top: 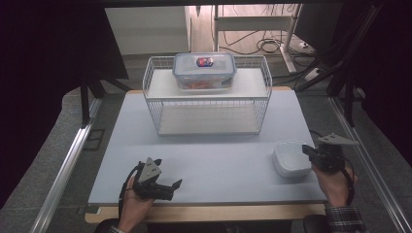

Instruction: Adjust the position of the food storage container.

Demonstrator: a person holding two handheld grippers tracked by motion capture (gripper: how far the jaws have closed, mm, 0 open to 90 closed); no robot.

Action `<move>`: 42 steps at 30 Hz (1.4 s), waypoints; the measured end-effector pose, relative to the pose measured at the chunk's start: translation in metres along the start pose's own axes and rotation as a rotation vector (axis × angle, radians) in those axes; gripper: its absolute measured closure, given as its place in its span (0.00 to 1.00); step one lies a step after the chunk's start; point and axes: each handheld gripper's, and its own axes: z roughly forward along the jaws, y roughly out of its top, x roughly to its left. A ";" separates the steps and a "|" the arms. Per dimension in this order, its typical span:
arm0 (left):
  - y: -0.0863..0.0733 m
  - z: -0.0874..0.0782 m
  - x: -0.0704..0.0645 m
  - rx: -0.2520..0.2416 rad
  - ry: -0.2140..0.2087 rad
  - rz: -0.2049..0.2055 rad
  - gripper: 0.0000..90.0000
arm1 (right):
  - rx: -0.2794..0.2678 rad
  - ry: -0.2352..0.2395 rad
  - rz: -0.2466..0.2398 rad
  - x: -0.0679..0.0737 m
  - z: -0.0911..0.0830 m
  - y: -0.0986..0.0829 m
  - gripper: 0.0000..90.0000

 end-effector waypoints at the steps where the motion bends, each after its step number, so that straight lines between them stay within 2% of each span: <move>1: 0.000 0.000 0.001 -0.004 0.006 -0.006 0.00 | -0.001 -0.011 0.010 -0.003 -0.001 -0.001 1.00; 5: -0.001 -0.001 0.003 -0.009 0.006 -0.018 0.00 | 0.004 -0.058 0.042 -0.019 -0.004 -0.004 1.00; 10: -0.001 0.001 0.002 0.001 0.002 -0.010 0.00 | 0.035 -0.082 0.054 -0.030 0.001 -0.011 1.00; 16: -0.001 0.002 0.001 0.007 -0.003 -0.008 0.00 | 0.066 -0.088 0.061 -0.036 0.011 -0.014 1.00; 21: -0.001 0.003 0.001 0.010 -0.004 -0.005 0.00 | 0.098 -0.065 0.071 -0.038 0.016 -0.017 1.00; 27: -0.001 0.004 0.000 0.017 -0.005 0.002 0.00 | 0.103 -0.002 0.056 -0.023 0.020 -0.014 1.00; 42: -0.001 0.005 -0.002 0.029 -0.008 0.013 0.01 | 0.131 0.178 -0.031 0.035 0.032 -0.006 1.00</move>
